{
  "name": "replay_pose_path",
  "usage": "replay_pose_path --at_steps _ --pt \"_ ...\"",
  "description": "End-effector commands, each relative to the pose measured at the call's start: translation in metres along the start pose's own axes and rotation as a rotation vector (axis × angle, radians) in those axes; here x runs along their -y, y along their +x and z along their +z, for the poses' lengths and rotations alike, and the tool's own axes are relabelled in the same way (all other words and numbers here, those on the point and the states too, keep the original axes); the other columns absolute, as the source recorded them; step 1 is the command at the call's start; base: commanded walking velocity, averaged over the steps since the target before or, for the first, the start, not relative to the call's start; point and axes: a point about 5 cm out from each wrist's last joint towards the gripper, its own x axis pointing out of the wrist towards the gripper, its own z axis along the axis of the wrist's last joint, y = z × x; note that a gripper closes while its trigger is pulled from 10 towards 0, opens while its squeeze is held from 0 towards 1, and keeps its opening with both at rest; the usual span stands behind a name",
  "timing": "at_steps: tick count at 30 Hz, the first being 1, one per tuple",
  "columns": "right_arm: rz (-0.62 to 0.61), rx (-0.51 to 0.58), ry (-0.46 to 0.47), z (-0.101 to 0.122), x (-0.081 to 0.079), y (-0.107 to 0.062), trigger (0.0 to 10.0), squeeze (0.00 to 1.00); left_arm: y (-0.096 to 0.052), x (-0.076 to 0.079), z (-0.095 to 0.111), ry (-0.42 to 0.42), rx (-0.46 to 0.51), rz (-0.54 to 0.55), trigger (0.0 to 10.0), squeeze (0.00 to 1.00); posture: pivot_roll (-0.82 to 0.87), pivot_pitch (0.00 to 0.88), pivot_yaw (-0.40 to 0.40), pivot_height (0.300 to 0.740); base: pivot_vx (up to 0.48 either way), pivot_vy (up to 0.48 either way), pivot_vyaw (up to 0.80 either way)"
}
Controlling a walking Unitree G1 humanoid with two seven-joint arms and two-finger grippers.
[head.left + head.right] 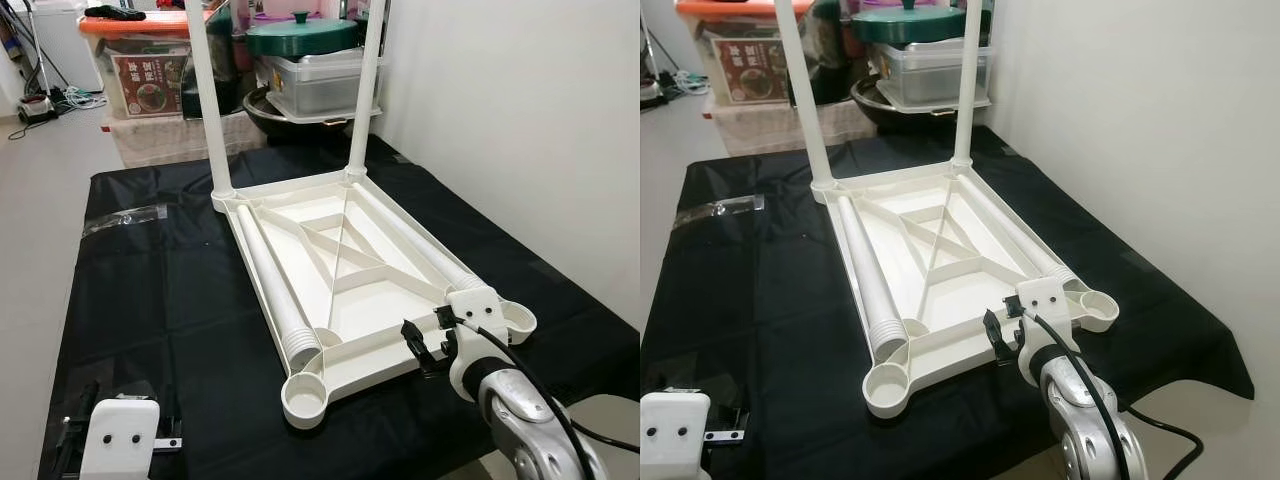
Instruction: Building children table
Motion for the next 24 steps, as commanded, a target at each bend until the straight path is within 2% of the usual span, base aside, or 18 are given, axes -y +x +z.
replay_pose_path --at_steps 1,4,6,8,9,10,11,12,13,15,18,20,21,23,24 --pt "-0.002 -0.010 0.001 -0.001 0.001 0.003 10.0 0.00 -0.001 0.000 0.001 -0.003 -0.005 -0.007 10.0 0.00 0.03 0.000 -0.042 0.740 0.000 0.000 0.00" --pt "0.002 0.002 0.004 0.001 0.001 0.005 10.0 0.00 0.002 0.000 0.003 0.007 0.022 -0.018 10.0 0.00 0.03 0.000 -0.047 0.740 0.000 0.000 0.00" --pt "0.024 0.081 -0.006 0.016 -0.003 0.022 10.0 0.00 0.032 -0.011 0.007 0.053 0.110 0.008 10.0 0.00 0.04 0.000 -0.051 0.740 0.000 0.000 0.00" --pt "0.024 0.081 -0.006 0.016 -0.003 0.022 10.0 0.00 0.032 -0.011 0.007 0.053 0.110 0.008 10.0 0.00 0.04 0.000 -0.051 0.740 0.000 0.000 0.00" --pt "0.032 0.123 0.009 0.025 -0.005 0.031 10.0 0.00 0.048 -0.018 0.011 0.050 0.143 0.031 10.0 0.00 0.04 0.000 -0.050 0.740 0.000 0.000 0.00" --pt "0.032 0.123 0.009 0.025 -0.005 0.031 10.0 0.00 0.048 -0.018 0.011 0.050 0.143 0.031 10.0 0.00 0.04 0.000 -0.050 0.740 0.000 0.000 0.00" --pt "0.040 0.176 0.009 0.042 -0.007 0.048 10.0 0.00 0.075 -0.024 0.023 0.064 0.211 0.047 10.0 0.00 0.04 0.000 -0.045 0.740 0.000 0.000 0.00" --pt "0.046 0.207 0.008 0.053 -0.009 0.059 10.0 0.00 0.091 -0.028 0.033 0.072 0.254 0.057 10.0 0.00 0.04 0.000 -0.045 0.740 0.000 0.000 0.00" --pt "0.046 0.207 0.008 0.053 -0.009 0.059 10.0 0.00 0.091 -0.028 0.033 0.072 0.254 0.057 10.0 0.00 0.04 0.000 -0.045 0.740 0.000 0.000 0.00" --pt "0.088 0.247 0.001 0.074 -0.017 0.073 10.0 0.00 0.115 -0.028 0.059 0.091 0.354 0.025 10.0 0.00 0.04 0.000 -0.040 0.740 0.000 0.000 0.00" --pt "0.111 0.241 -0.007 0.077 -0.020 0.076 10.0 0.00 0.118 -0.024 0.063 0.104 0.378 -0.006 10.0 0.00 0.03 0.000 -0.040 0.740 0.000 0.000 0.00" --pt "0.149 0.210 -0.023 0.074 -0.030 0.081 10.0 0.00 0.119 -0.008 0.063 0.125 0.393 -0.086 10.0 0.00 0.03 0.000 -0.046 0.740 0.000 0.000 0.00" --pt "0.149 0.210 -0.023 0.074 -0.030 0.081 10.0 0.00 0.119 -0.008 0.063 0.125 0.393 -0.086 10.0 0.00 0.03 0.000 -0.046 0.740 0.000 0.000 0.00" --pt "0.183 0.185 -0.038 0.067 -0.041 0.085 10.0 0.00 0.113 0.015 0.057 0.093 0.382 -0.161 10.0 0.00 0.04 0.000 -0.052 0.740 0.000 0.000 0.00" --pt "0.183 0.185 -0.038 0.067 -0.041 0.085 10.0 0.00 0.113 0.015 0.057 0.093 0.382 -0.161 10.0 0.00 0.04 0.000 -0.052 0.740 0.000 0.000 0.00"
